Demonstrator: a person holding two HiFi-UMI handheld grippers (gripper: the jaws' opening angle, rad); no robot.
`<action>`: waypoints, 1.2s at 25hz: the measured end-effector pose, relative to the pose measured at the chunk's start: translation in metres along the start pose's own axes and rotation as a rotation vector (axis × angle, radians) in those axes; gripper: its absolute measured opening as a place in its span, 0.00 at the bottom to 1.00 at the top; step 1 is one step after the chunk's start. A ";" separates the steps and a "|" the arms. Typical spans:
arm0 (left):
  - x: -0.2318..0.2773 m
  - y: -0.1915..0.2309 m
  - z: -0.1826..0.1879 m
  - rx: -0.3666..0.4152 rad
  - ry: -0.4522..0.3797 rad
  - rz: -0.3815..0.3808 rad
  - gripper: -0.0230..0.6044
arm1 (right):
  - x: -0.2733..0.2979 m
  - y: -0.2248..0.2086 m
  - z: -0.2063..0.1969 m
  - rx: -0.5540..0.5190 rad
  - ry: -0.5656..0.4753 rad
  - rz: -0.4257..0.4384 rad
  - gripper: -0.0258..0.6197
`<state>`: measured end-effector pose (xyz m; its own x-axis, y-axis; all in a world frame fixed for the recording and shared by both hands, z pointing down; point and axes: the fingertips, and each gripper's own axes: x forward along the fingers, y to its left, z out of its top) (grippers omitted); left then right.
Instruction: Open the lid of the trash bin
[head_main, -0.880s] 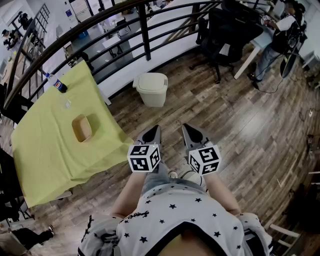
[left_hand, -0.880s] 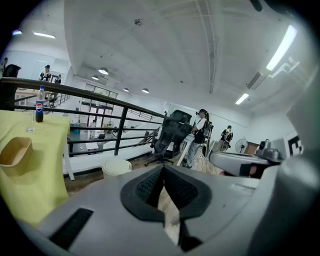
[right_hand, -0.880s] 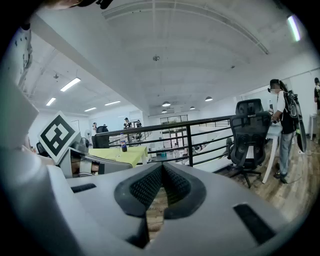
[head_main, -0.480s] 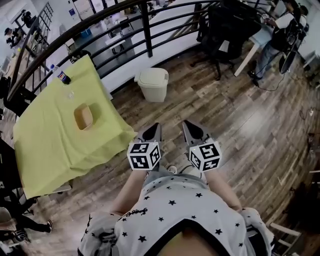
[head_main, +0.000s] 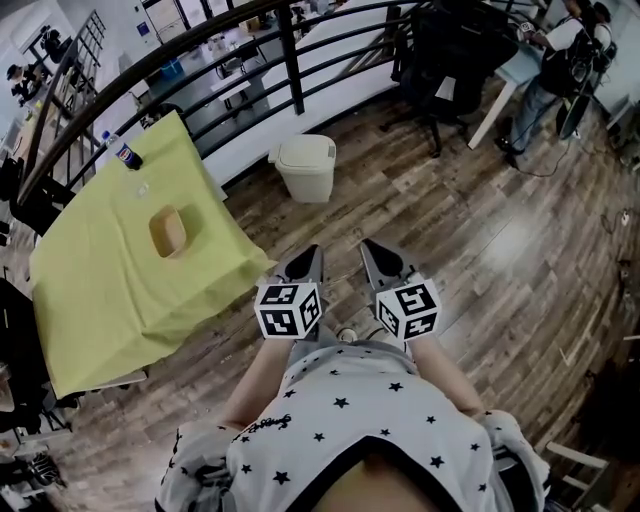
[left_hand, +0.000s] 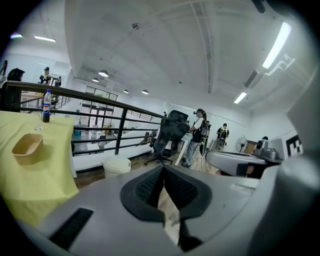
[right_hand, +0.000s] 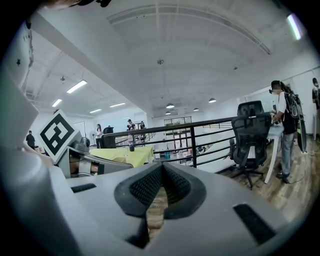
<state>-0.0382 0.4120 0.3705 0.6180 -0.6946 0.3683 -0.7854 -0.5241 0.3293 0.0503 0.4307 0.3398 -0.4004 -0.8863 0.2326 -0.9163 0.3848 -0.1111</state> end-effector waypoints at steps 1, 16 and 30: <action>0.000 0.000 -0.001 0.000 0.001 0.001 0.05 | 0.000 0.000 0.000 0.017 -0.008 0.003 0.03; 0.003 0.018 -0.013 -0.034 0.035 0.018 0.05 | 0.018 0.002 -0.007 0.061 0.014 0.029 0.03; 0.082 0.048 0.026 -0.050 0.039 0.017 0.05 | 0.075 -0.055 0.007 0.089 0.026 0.004 0.03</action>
<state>-0.0260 0.3168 0.3941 0.6065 -0.6831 0.4070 -0.7934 -0.4865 0.3658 0.0711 0.3415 0.3565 -0.4054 -0.8772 0.2572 -0.9106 0.3629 -0.1976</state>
